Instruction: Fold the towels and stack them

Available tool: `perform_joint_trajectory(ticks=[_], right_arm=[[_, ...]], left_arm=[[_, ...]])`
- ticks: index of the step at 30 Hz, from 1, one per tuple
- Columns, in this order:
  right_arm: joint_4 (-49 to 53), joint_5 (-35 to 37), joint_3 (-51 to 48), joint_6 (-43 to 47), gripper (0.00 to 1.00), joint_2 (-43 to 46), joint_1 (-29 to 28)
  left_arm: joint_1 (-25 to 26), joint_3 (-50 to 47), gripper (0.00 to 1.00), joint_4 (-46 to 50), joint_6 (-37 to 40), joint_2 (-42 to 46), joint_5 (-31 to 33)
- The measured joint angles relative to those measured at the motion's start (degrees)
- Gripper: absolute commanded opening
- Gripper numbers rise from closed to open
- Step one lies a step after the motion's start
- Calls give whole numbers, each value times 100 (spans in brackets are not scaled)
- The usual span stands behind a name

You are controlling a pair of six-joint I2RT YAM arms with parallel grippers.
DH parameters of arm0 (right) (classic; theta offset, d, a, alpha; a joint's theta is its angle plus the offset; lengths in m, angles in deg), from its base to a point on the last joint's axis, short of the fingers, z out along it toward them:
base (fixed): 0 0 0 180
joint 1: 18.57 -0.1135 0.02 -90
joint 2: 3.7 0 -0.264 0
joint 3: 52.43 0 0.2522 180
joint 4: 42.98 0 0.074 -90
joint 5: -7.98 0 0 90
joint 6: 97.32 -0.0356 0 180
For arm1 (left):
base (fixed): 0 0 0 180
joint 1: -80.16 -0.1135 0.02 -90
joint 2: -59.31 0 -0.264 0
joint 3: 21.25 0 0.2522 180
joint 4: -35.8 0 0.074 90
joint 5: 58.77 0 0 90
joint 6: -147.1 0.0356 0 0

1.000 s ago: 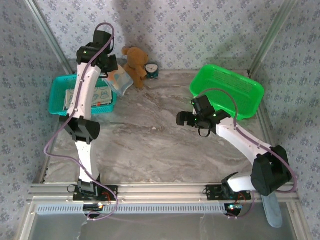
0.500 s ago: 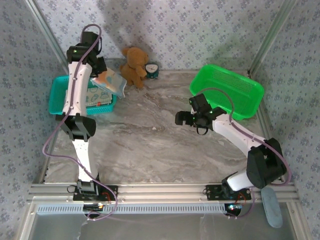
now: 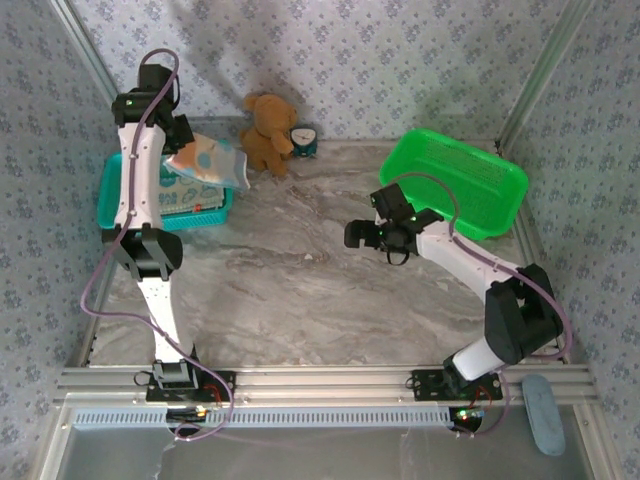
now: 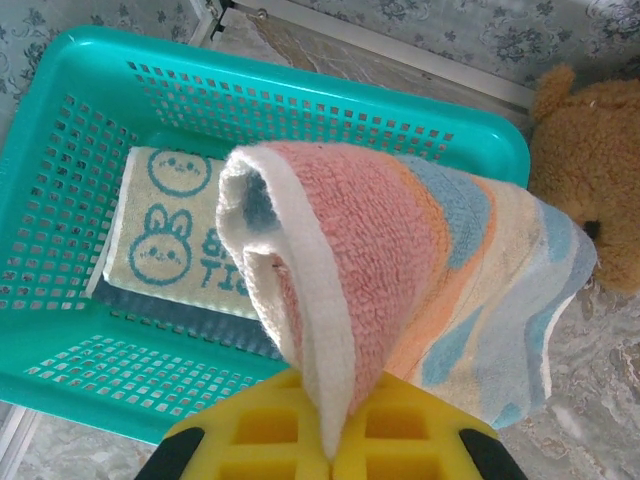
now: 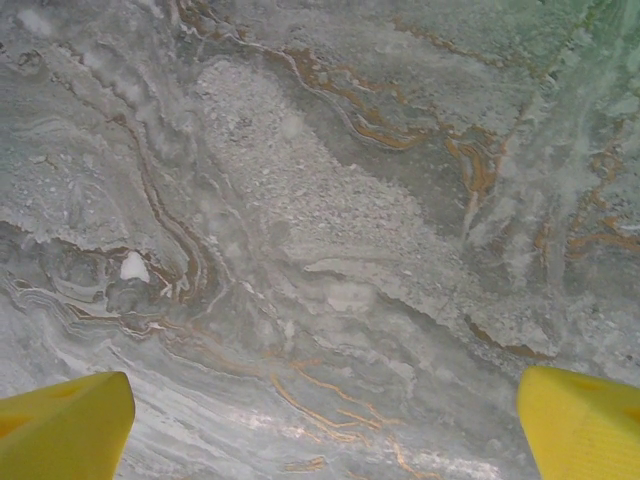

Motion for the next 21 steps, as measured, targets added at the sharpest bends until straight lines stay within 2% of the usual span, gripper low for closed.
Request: perform_joint_trajectory(ticks=[9,21], right_arm=[[9,-39,247,0,100,-260,-70],[142,-44,348,0,100,-313,-76]], left_arm=[[-55,0,0,-2,201,-17,-96],[-267,-2,0,-9,752,-356,352]])
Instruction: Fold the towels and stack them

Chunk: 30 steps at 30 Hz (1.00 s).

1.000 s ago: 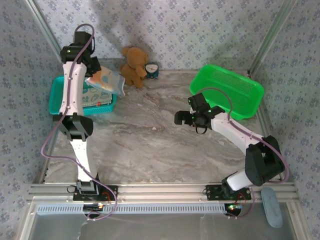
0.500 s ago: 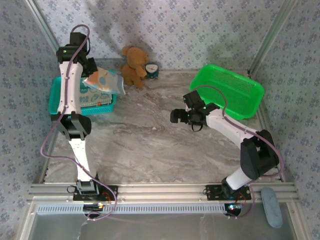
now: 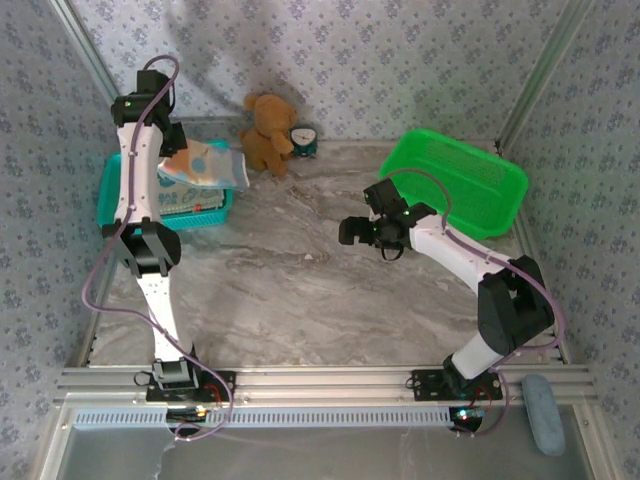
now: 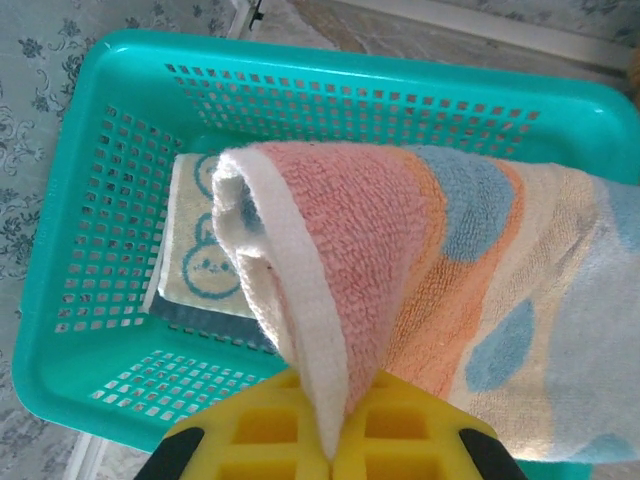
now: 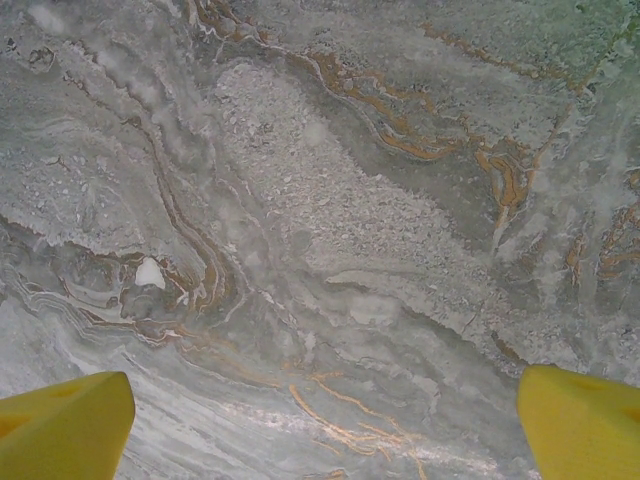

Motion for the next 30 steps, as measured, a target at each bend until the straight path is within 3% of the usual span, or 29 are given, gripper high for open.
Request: perform_joint_trajectory(ticks=[16,17,18,19,20,22,30], right_arm=[[205,-101,11,2,100,-162,-15],[205,-114,11,4,100,-186,-15],[229,-129,28,2,100,-214,-15],[286,-131,81,4,100,-254,-15],[310,-142,136,4,100,-284,-15],[339,-149,205,7,100,-299,-15],[417,-192,269,9,100,-297,-15]], left_arm=[[-686,-33,1,-299,474,-636,66],[-708,-33,21,-352,494,-737,63],[-730,-31,56,-398,535,-841,61],[-741,-31,81,-450,549,-951,66],[-763,-11,94,-509,555,-1084,63],[-778,35,100,-575,551,-1307,68],[-769,61,100,-647,442,-1412,275]])
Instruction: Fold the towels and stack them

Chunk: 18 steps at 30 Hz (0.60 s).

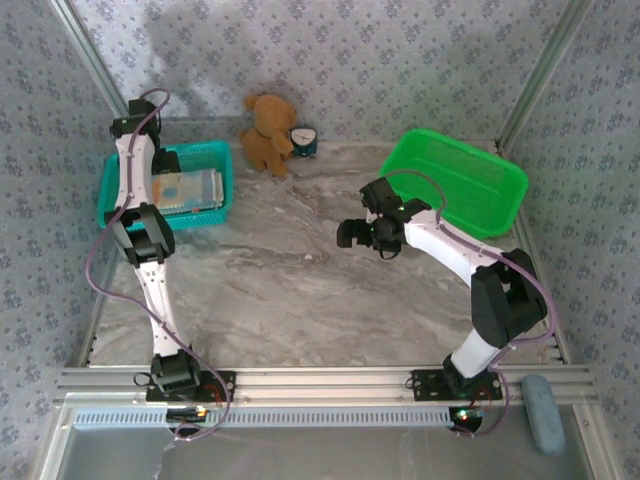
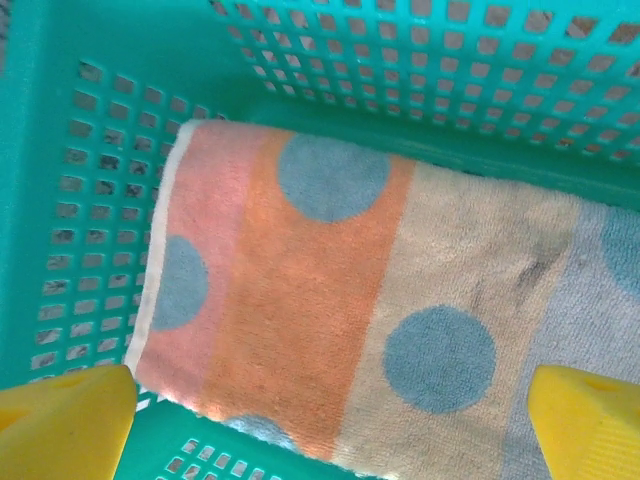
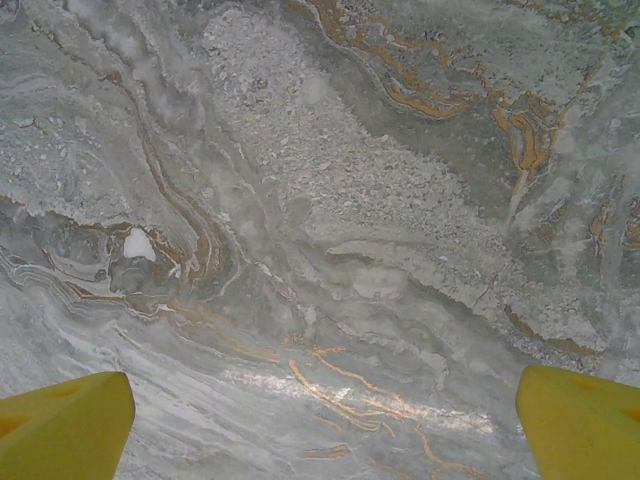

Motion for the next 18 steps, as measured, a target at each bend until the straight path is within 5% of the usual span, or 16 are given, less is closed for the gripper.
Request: perform_joint_trajectory(ticks=[10,18], right_arm=[[-33,85,-35,28,100,317,17],[-317,708,-734,258,100,1281,352]], left_arm=[[516,-758,100,-105,-385,1438,22],[1456,-4118,100,-1252,-1016,3895,-229]])
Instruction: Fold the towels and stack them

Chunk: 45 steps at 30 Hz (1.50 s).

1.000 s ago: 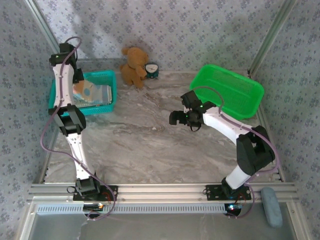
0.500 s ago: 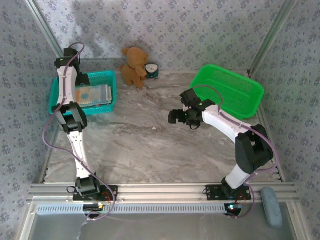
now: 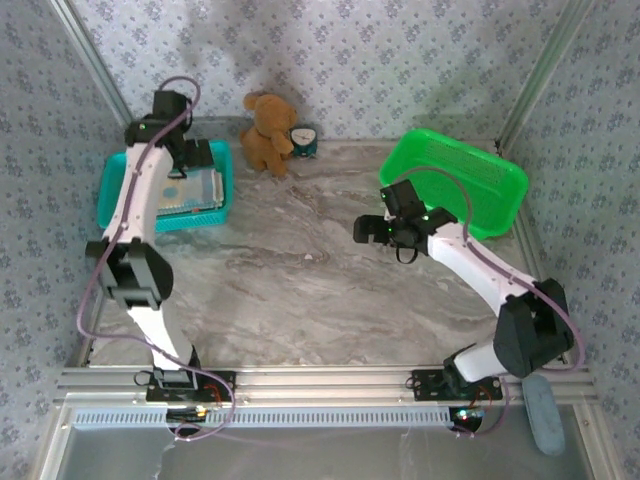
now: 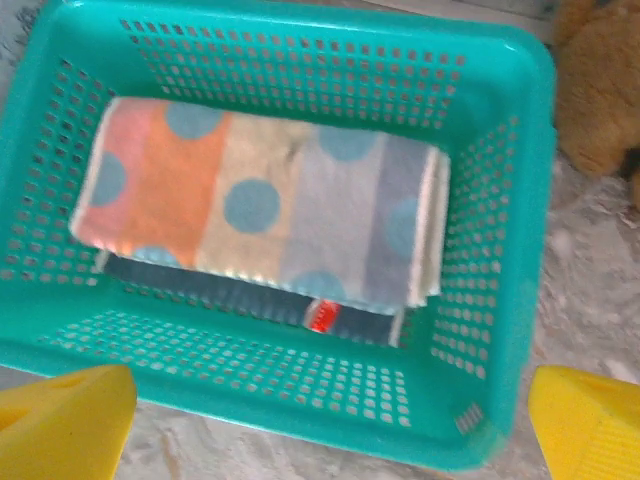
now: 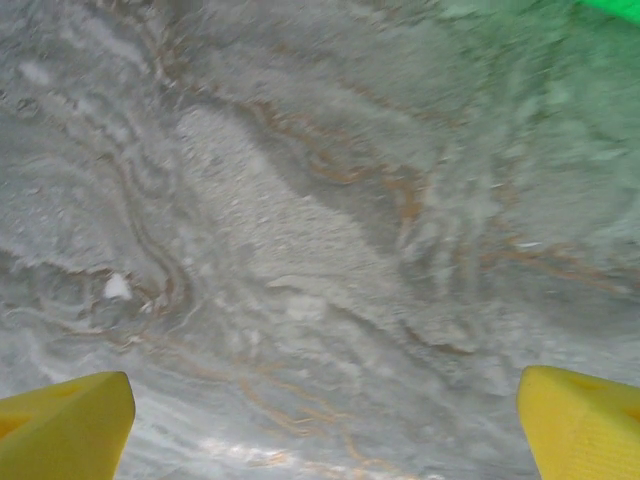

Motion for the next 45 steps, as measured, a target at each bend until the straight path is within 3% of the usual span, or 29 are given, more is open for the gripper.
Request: perform_joint_trajectory(ticks=[5,11,17,20,25,31,38,45], right_arm=[[-474,822,-914,219,100,970,273],[-1801,1875,-2612,970,100,2227,479],[-2837,2334,-3477,1569,100,2129,975],[-3574,2557,-3451,2000,100,1576,1213],[-4675,2542,-3467,2387,100,481,1545],[-6022,1998,-3661,2787,100,42,1884],[-7217,874,-3838,2885,100,-505,2579],[-7646,205,-3965,2839,100,-706,2868]], left_arm=[[446,-2833,100,-997,-481,1665,212],[509,-5740,100,-2133,-1113,3434,782],[529,-7928,100,-4002,-828,4446,1392],[529,-8148,100,-4909,-382,4251,1532],[422,-8111,100,-6616,350,3180,1641],[-70,-8161,100,-8161,859,2194,929],[-306,-8400,100,-9726,1263,1576,-50],[-389,-8572,100,-10194,1322,1453,-481]])
